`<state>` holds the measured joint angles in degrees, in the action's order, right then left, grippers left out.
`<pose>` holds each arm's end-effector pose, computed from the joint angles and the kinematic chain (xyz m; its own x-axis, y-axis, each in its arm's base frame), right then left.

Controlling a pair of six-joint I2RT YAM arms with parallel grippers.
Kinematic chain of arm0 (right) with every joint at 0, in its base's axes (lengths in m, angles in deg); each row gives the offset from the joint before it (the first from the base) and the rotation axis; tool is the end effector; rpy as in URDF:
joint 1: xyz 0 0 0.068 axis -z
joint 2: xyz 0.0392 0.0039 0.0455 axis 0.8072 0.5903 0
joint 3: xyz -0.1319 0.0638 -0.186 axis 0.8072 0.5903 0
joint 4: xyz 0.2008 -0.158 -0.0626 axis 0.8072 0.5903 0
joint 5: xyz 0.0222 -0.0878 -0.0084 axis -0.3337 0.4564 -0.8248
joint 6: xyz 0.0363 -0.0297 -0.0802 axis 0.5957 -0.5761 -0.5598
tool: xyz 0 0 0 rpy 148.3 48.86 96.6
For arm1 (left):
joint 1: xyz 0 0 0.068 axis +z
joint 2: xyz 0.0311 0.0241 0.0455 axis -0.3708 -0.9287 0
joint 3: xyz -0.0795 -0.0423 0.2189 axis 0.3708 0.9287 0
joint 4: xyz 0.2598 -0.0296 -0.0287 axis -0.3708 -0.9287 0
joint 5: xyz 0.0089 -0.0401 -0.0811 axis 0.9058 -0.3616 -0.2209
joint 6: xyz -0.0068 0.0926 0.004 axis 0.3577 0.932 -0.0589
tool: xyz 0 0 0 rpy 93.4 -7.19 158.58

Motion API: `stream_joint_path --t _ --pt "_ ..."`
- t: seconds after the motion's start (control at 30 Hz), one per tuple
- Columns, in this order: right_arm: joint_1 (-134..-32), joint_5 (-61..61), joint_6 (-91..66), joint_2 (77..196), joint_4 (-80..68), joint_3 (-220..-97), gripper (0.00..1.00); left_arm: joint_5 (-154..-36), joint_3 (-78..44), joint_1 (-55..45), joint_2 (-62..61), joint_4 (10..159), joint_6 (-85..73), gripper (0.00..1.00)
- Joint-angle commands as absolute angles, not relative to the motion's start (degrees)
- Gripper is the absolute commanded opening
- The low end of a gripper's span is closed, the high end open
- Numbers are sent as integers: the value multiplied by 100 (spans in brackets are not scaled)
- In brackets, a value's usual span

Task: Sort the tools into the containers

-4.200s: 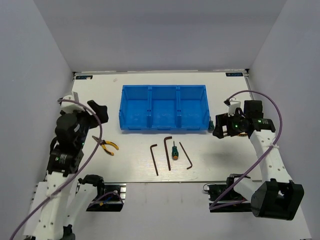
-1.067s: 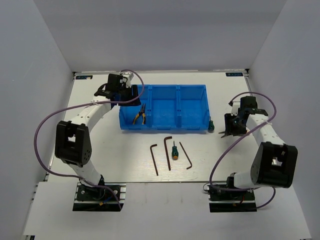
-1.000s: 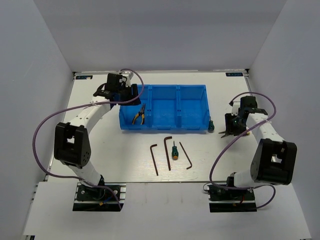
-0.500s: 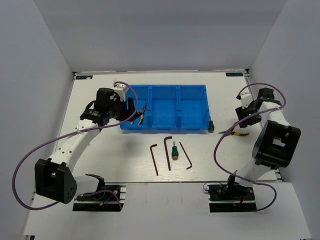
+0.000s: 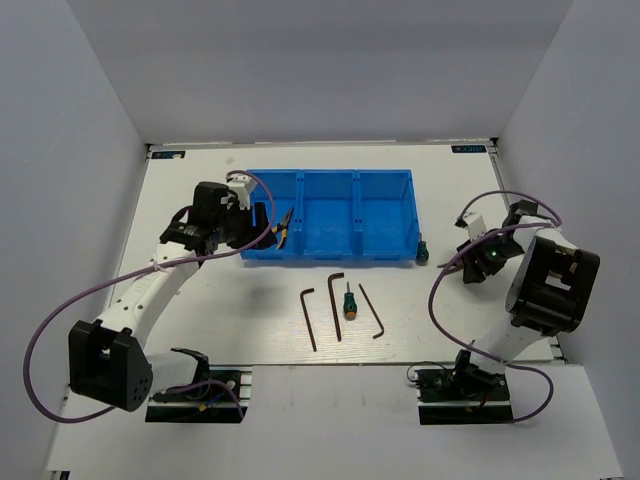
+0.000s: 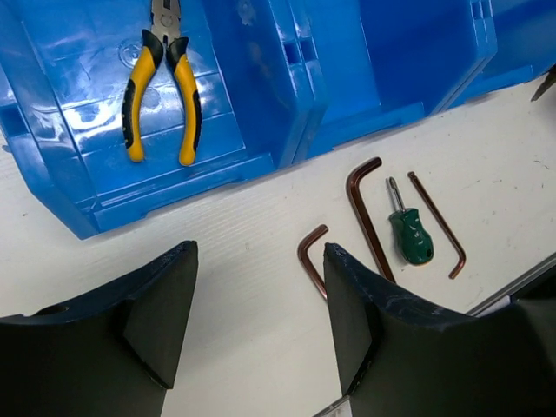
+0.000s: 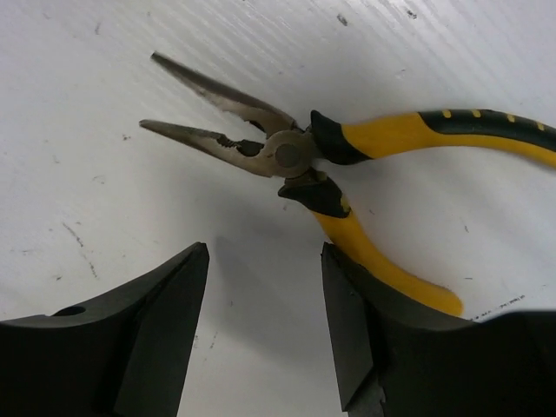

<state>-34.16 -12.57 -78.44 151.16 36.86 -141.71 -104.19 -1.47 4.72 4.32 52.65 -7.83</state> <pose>0.2930 -0.0733 0.0864 -0.6993 -0.6044 -0.3816 -0.6656 0.7452 0.0394 0.2882 -0.1149 0.2169 -0.7627 0.0026 -0.6467 0.3185 0.8719 -0.3720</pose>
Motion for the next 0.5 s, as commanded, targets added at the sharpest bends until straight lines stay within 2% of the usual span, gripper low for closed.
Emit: stream_joint_path --t 0.0,0.13,0.17,0.23,0.33,0.47 --pt "-3422 -1134 -8051 15274 3174 -14184 61 -10500 -216 436 561 5219 -849 70" --pt "-3422 -948 -7909 15346 2752 -14184 61 -10500 -374 436 561 5044 -849 70" --pt "-3422 -1218 -7953 15311 2769 -14192 61 -10500 -374 436 561 4983 -849 70" --pt "-3396 -1510 -8058 15012 2927 -14201 60 -10447 -444 436 561 4912 -849 70" --pt "-3387 -2317 -8830 14757 4231 -14403 60 -10447 -444 436 561 4859 -849 70" --pt "-3405 -2242 -9315 14520 4037 -14308 58 -10508 -444 436 508 4911 -849 70"
